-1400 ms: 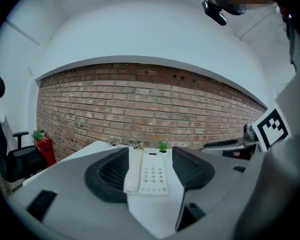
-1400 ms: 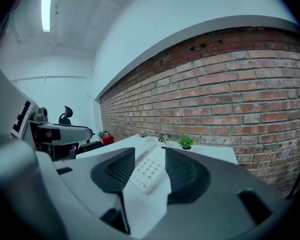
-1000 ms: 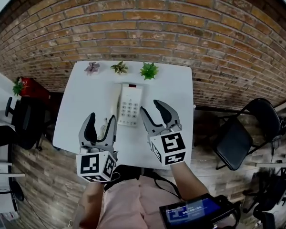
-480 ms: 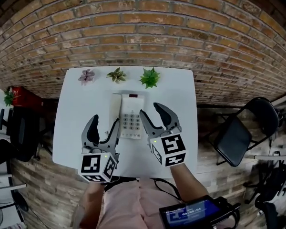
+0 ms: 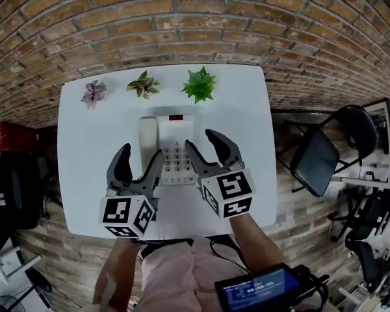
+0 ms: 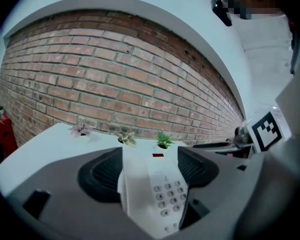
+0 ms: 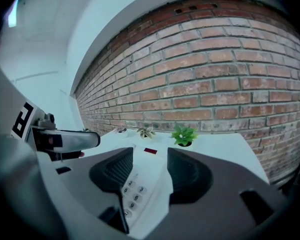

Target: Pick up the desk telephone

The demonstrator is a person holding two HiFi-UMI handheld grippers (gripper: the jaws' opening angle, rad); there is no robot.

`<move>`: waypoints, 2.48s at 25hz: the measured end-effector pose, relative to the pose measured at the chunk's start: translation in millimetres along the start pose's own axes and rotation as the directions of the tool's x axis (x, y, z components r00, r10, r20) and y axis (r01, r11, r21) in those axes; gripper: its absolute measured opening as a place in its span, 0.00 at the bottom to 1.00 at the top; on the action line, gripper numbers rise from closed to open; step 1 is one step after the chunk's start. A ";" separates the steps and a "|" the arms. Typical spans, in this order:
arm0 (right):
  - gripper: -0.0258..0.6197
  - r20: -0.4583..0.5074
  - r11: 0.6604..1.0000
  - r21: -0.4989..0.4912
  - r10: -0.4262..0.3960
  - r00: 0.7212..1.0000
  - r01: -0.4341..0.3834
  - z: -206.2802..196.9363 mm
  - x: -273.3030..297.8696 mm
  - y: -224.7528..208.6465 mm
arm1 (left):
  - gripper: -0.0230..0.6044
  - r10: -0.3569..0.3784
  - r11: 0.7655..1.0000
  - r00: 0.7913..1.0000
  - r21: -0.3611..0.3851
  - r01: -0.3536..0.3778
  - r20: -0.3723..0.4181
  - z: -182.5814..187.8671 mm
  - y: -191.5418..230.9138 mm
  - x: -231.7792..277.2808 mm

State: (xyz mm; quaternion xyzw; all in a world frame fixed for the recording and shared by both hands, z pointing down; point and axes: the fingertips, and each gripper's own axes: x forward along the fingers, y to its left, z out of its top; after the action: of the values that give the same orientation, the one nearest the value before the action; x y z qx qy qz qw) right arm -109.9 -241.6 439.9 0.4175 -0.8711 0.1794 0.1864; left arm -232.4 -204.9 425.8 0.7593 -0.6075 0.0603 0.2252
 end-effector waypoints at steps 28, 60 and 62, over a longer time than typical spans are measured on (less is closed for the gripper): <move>0.61 -0.193 0.959 0.268 0.143 0.971 -0.088 -73.3 72.8 5.4 | 0.69 -0.229 0.935 0.946 -0.321 0.149 -0.229 -81.9 26.0 65.3; 0.66 -0.130 0.853 0.376 0.437 0.890 -0.363 -76.7 71.0 27.8 | 0.61 -0.186 0.952 0.982 -0.251 0.173 -0.026 -66.7 21.1 40.0; 0.68 -0.149 0.844 0.378 0.460 0.875 -0.380 -77.4 72.7 30.6 | 0.60 -0.175 0.957 0.985 -0.235 0.167 -0.012 -65.4 20.5 38.5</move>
State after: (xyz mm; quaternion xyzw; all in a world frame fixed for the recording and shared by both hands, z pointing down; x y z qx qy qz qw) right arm -162.9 -235.4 536.7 0.2168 -0.8696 0.4101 0.1694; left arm -230.1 -215.5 503.7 0.7761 -0.5388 -0.0189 0.3271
